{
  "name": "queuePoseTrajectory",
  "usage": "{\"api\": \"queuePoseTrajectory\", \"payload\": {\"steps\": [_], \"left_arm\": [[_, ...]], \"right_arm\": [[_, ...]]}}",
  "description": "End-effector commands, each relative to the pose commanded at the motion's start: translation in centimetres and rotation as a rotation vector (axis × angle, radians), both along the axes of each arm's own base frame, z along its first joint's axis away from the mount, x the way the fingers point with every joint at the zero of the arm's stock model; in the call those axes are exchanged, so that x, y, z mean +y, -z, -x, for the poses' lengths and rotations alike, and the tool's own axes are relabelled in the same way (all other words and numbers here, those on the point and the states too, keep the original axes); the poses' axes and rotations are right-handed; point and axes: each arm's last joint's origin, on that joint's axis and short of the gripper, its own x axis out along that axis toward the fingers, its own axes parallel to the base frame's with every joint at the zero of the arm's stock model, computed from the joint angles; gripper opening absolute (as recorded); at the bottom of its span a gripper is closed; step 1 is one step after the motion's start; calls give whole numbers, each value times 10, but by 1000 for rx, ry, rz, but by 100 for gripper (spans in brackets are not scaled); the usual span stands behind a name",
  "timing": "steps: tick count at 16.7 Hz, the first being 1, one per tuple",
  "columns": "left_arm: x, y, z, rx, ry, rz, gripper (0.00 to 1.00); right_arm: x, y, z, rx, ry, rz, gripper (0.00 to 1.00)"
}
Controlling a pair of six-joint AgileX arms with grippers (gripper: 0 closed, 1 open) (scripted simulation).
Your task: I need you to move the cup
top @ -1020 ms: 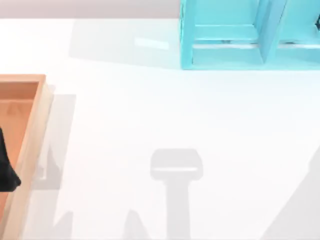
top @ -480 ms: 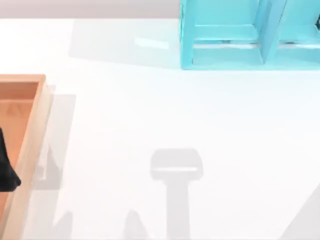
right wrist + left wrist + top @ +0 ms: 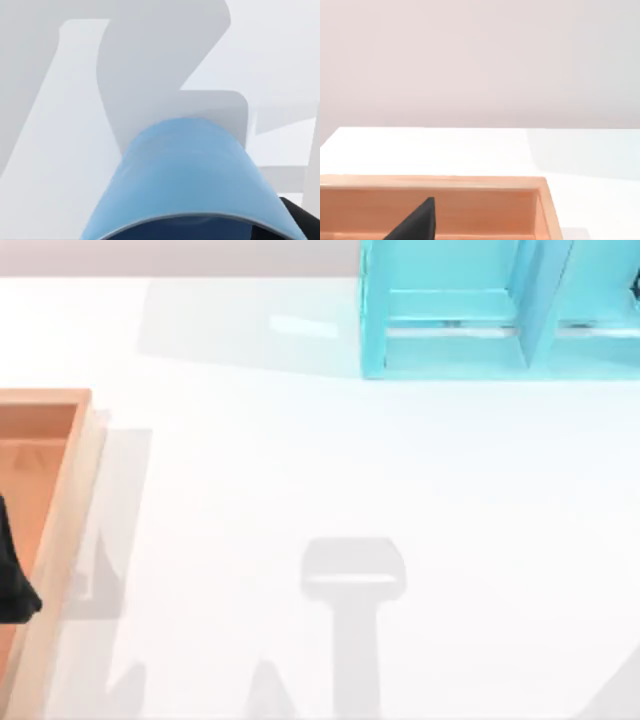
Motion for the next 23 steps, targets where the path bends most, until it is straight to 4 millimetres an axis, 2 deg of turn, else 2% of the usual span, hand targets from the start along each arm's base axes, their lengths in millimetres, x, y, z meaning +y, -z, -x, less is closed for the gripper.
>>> {"api": "queuePoseTrajectory", "payload": {"steps": [4, 17, 23], "left_arm": [[0, 0, 0, 0, 0, 0, 100], [0, 0, 0, 0, 0, 0, 100], [0, 0, 0, 0, 0, 0, 100]], "right_arm": [[0, 1, 0, 1, 0, -1, 0], [0, 1, 0, 1, 0, -1, 98], [0, 1, 0, 1, 0, -1, 100]]}}
